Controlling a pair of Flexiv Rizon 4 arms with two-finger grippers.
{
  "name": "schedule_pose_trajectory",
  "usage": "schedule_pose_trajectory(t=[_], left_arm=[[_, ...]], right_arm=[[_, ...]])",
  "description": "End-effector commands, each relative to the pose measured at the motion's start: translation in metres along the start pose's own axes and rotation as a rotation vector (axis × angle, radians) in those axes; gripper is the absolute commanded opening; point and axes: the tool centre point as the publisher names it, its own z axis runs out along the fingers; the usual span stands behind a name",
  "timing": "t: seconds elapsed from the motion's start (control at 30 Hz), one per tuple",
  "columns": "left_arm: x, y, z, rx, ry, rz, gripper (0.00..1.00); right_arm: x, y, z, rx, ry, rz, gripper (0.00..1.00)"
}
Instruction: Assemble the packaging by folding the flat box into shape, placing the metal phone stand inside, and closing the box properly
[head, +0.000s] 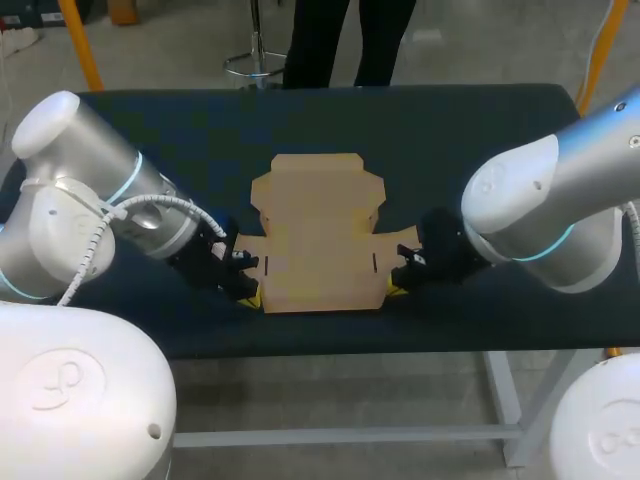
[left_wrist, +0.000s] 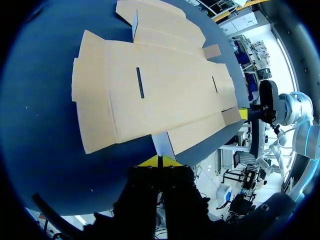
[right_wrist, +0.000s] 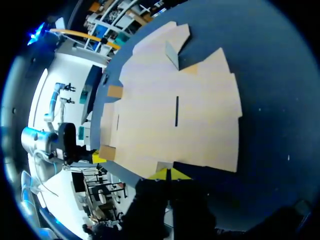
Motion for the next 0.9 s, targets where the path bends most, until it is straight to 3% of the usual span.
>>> schedule_pose_trajectory(t=[0.03, 0.9], left_arm=[[0.006, 0.0, 0.001, -0.003, -0.008, 0.006, 0.0], [0.022, -0.001, 0.012, -0.007, -0.034, 0.046, 0.0]], right_arm=[[0.004, -0.001, 0.001, -0.001, -0.014, -0.002, 0.0], [0.019, 0.0, 0.01, 0.014, -0.07, -0.047, 0.0]])
